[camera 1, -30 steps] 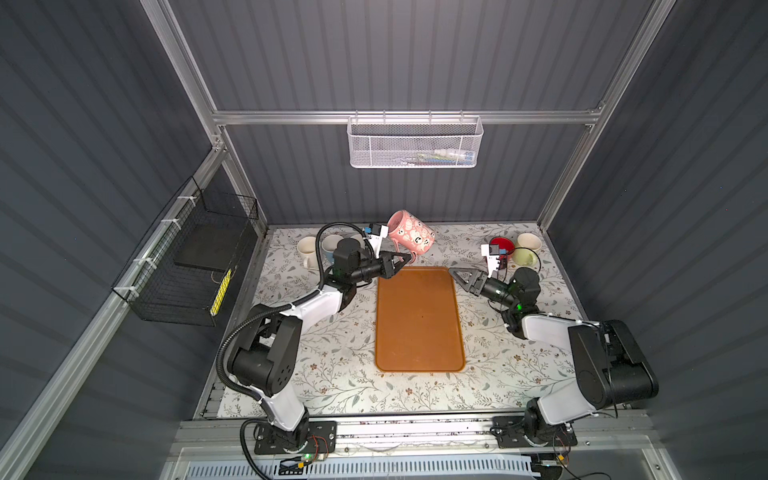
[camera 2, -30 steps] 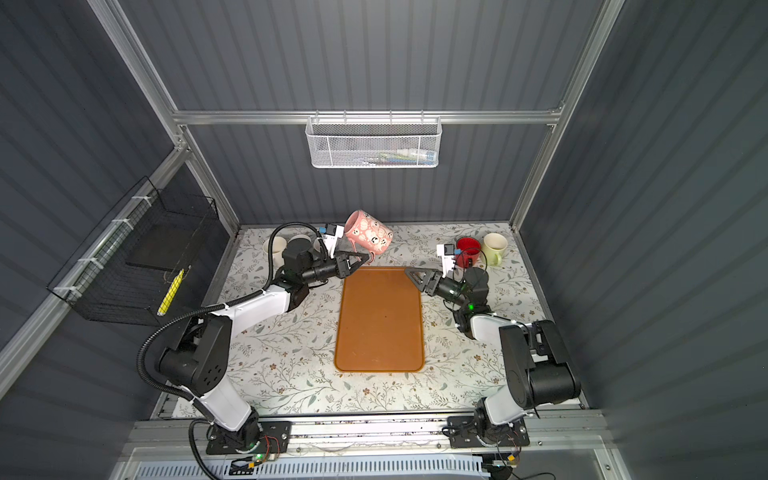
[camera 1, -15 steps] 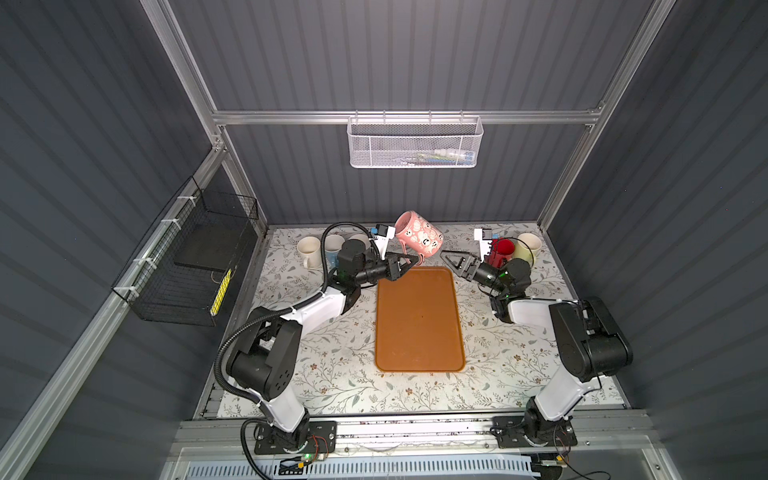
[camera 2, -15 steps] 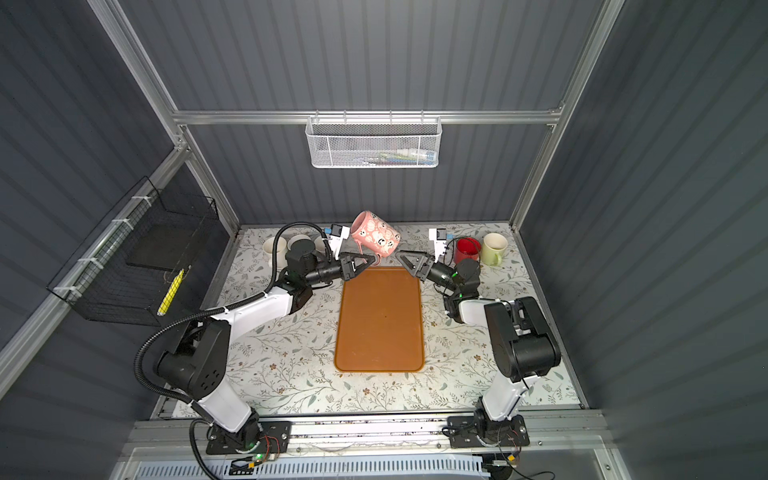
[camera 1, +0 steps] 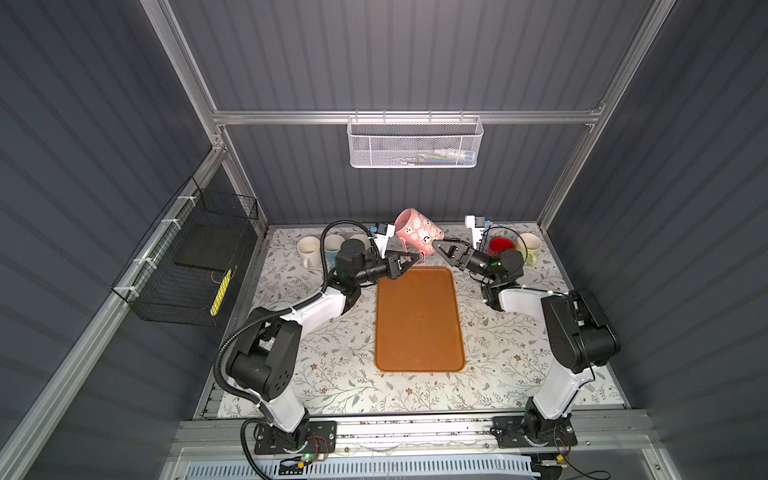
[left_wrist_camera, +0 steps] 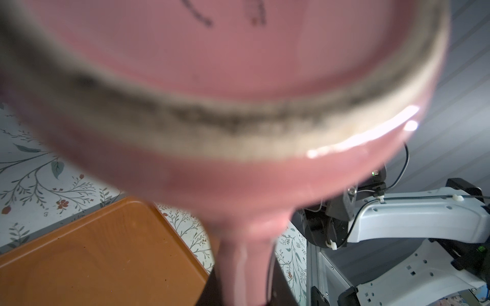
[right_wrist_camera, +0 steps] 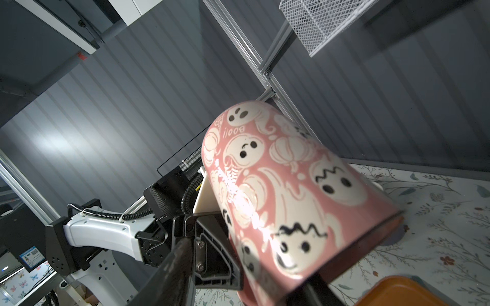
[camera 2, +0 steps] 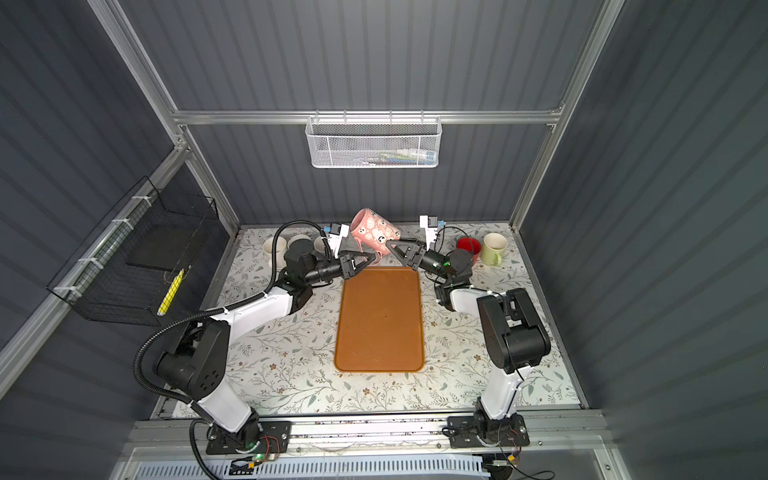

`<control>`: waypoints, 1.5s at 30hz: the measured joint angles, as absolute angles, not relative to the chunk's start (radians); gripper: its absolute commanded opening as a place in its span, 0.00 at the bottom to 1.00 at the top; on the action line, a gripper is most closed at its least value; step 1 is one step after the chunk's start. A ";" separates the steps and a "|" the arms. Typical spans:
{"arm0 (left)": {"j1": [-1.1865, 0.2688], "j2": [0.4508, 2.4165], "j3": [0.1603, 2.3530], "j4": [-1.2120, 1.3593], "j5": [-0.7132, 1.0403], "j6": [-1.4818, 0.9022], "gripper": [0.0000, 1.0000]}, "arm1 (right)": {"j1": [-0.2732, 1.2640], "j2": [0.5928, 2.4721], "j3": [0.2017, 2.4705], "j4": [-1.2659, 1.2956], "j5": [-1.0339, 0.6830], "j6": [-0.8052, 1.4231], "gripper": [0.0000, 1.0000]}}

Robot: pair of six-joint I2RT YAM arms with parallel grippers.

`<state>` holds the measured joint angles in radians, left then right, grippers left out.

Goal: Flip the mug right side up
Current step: 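Close the right gripper on the pink mug's body beside the left gripper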

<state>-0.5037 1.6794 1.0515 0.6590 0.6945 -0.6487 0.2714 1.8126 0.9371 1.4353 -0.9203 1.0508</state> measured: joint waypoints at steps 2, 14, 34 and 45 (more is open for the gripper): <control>-0.506 1.679 1.052 0.661 0.699 -0.653 0.00 | 0.277 1.819 0.946 1.436 -0.921 1.052 0.53; -0.510 1.700 1.039 0.757 0.709 -0.705 0.00 | 0.295 1.820 0.958 1.439 -0.921 1.055 0.43; -0.537 1.794 1.036 0.948 0.731 -0.817 0.00 | 0.287 1.768 0.958 1.398 -0.922 1.054 0.23; -0.543 1.841 1.047 0.999 0.760 -0.904 0.07 | 0.281 1.750 0.957 1.401 -0.969 1.039 0.09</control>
